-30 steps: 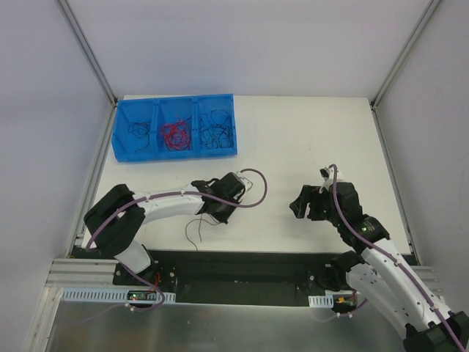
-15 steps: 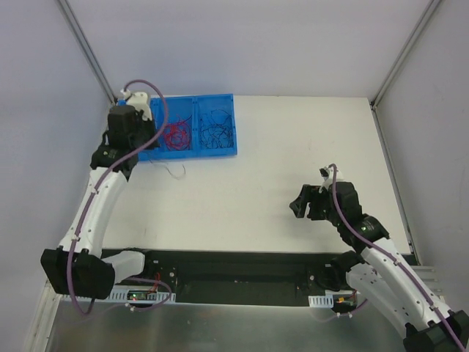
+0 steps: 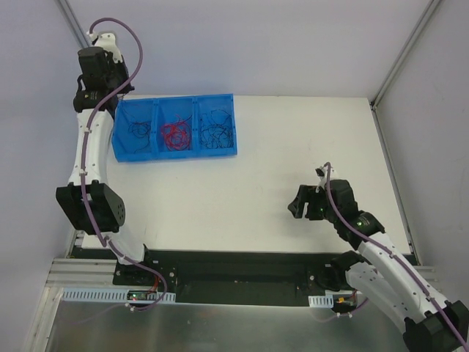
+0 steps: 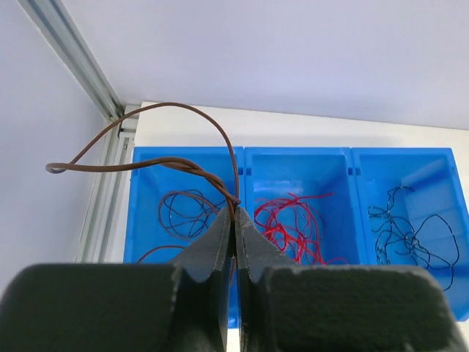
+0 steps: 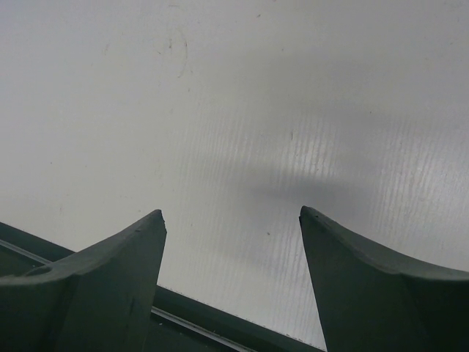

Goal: Untangle the cables

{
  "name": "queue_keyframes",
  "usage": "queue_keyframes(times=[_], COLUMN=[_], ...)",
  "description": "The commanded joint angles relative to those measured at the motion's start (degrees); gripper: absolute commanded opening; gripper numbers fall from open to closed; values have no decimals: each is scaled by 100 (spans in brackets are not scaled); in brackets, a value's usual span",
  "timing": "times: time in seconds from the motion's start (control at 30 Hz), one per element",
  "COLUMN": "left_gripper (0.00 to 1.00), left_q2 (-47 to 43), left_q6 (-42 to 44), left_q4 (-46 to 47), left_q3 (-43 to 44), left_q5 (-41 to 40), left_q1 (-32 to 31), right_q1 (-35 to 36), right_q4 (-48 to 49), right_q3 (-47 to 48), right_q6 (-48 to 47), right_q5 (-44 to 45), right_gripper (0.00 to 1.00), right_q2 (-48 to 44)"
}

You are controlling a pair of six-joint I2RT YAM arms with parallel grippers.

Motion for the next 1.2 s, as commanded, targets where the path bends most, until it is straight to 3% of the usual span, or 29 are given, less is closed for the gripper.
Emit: queue_keyframes(times=[0.0,0.27,0.47,0.5,0.53,0.57,0.73,0.83,0.93,1.07,1.17], left_gripper=[0,0,3,19,41,55,88,91,91,91,92], left_q2=[299,703,1451,1434,1381,1302,241,-541,-1550,-2932,-3724], left_q6=[76,102,-310,-407,-477,-496,-1048,-1435,-1550,-1287,-1278], left_q4=[53,395,378,378,378,369,281,281,343,728,940], left_q3=[443,-532,-709,-744,-770,-779,-1191,-1700,-2402,-3606,-4328], left_q5=[191,76,-405,-529,-660,-662,-277,285,1015,939,833], left_q1=[60,68,130,130,130,139,104,-36,-544,-2230,-3409], right_q1=[-26,-18,-26,-18,-26,-18,-27,-27,-18,-26,-26], right_q4=[264,413,343,291,229,159,-306,-675,-1167,-1800,-1590], right_q3=[146,129,155,164,190,207,479,690,997,1411,1446], right_q6=[-80,-71,-62,-54,-54,-62,-36,-27,-123,-115,-431], right_q5=[-91,-152,-179,-170,-161,-152,93,635,1225,2088,1807], right_gripper=[77,77,77,77,77,77,78,85,99,96,96], right_q2=[256,485,459,415,363,319,64,-138,-384,-910,-1552])
